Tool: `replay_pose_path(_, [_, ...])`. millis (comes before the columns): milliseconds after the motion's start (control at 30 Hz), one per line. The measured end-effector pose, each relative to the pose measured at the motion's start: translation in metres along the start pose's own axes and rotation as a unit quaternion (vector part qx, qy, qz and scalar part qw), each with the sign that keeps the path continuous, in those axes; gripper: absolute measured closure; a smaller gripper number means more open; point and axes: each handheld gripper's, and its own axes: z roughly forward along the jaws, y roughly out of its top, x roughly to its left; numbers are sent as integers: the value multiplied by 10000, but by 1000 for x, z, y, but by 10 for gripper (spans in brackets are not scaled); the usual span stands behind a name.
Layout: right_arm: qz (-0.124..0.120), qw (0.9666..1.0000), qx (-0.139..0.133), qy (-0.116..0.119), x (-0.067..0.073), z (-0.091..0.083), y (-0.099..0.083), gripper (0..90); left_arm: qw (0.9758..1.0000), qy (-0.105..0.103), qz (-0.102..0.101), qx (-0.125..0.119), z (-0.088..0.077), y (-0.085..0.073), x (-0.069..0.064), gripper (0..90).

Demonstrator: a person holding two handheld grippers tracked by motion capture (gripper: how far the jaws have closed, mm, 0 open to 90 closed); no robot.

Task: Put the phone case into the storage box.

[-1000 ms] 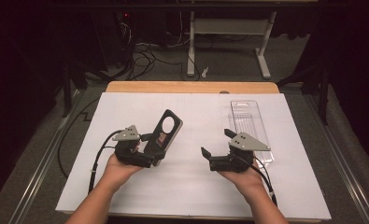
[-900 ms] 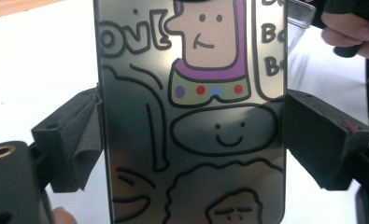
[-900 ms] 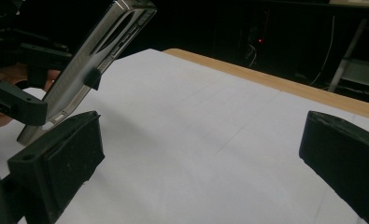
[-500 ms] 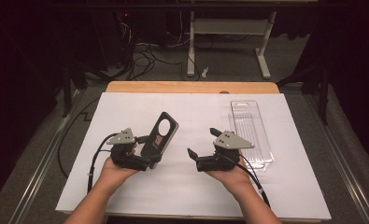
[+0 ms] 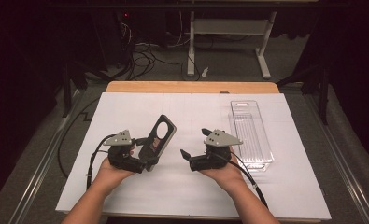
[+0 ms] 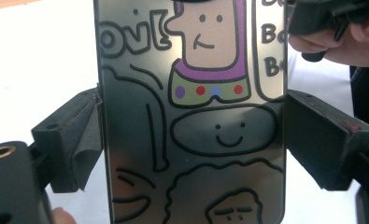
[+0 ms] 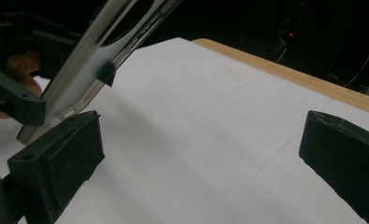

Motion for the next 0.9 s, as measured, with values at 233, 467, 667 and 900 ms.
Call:
replay_pose_path(233, [45,9999,90,44,2,-2,-10,2,9999,-110,28,49,5,0,-3,131])
replay_pose_path(467, [87,9996,227,108,1,-3,-19,2,9999,-145,48,52,4,-1,-4,131])
replay_pose_path(667, [175,9992,217,270,2,-2,-20,1,9996,-255,58,50,4,-1,-5,130])
replay_pose_path(900, [192,9987,171,444,2,-4,-18,1,9993,-343,99,59,4,-1,-7,130])
